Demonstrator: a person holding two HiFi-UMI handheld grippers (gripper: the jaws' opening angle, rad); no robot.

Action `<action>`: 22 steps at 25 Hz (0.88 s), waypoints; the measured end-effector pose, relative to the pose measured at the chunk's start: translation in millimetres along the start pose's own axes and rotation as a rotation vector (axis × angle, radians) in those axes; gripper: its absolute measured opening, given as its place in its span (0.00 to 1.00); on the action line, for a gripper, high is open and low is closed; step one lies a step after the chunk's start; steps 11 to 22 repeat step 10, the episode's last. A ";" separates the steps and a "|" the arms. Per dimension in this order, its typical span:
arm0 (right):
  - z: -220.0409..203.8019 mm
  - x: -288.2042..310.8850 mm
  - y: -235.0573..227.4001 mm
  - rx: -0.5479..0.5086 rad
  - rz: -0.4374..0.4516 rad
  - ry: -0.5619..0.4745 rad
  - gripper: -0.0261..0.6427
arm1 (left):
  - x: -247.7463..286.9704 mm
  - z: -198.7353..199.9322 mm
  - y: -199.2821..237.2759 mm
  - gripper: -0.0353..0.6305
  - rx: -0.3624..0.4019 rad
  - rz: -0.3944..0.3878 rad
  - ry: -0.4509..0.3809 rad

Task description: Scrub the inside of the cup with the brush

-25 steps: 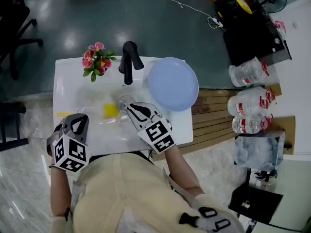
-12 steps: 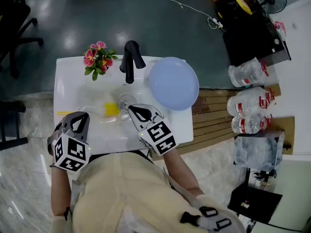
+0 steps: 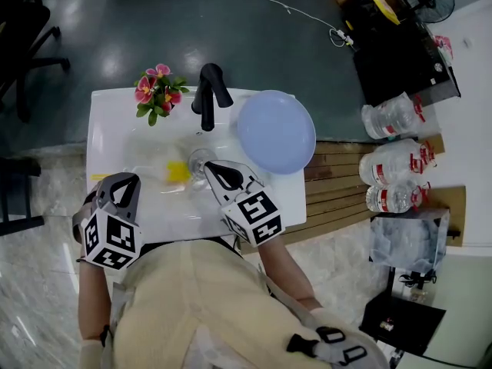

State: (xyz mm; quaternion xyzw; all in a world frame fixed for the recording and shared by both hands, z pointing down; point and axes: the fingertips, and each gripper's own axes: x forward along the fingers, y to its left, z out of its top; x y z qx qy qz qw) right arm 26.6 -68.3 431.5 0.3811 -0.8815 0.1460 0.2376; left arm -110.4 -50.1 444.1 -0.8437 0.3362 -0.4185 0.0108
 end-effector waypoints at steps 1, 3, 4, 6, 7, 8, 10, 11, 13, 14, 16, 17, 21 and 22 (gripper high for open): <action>3.8 -1.2 0.9 0.018 0.009 -0.018 0.06 | -0.3 0.8 -0.1 0.08 0.002 0.000 -0.002; 9.0 -2.5 2.3 0.044 0.023 -0.038 0.06 | -0.6 2.2 -0.3 0.08 0.001 -0.002 -0.006; 10.4 -2.9 2.5 0.048 0.025 -0.041 0.06 | -0.6 2.9 -0.3 0.08 0.000 -0.002 -0.007; 13.2 -4.3 2.7 0.044 0.022 -0.045 0.06 | -1.1 4.9 -0.2 0.08 0.002 -0.005 -0.009; 15.0 -5.2 2.9 0.038 0.020 -0.049 0.06 | -2.0 6.3 0.0 0.08 0.003 -0.005 -0.010; 16.7 -6.2 3.0 0.031 0.016 -0.052 0.06 | -3.2 7.8 0.4 0.08 0.006 -0.005 -0.011; 19.9 -8.2 2.9 0.017 0.009 -0.058 0.06 | -5.9 11.3 1.3 0.08 0.012 -0.003 -0.015; 19.9 -8.2 2.9 0.017 0.009 -0.058 0.06 | -5.9 11.3 1.3 0.08 0.012 -0.003 -0.015; 19.9 -8.2 2.9 0.017 0.009 -0.058 0.06 | -5.9 11.3 1.3 0.08 0.012 -0.003 -0.015; 19.9 -8.2 2.9 0.017 0.009 -0.058 0.06 | -5.9 11.3 1.3 0.08 0.012 -0.003 -0.015; 19.9 -8.2 2.9 0.017 0.009 -0.058 0.06 | -5.9 11.3 1.3 0.08 0.012 -0.003 -0.015; 19.9 -8.2 2.9 0.017 0.009 -0.058 0.06 | -5.9 11.3 1.3 0.08 0.012 -0.003 -0.015; 19.9 -8.2 2.9 0.017 0.009 -0.058 0.06 | -5.9 11.3 1.3 0.08 0.012 -0.003 -0.015; 19.9 -8.2 2.9 0.017 0.009 -0.058 0.06 | -5.9 11.3 1.3 0.08 0.012 -0.003 -0.015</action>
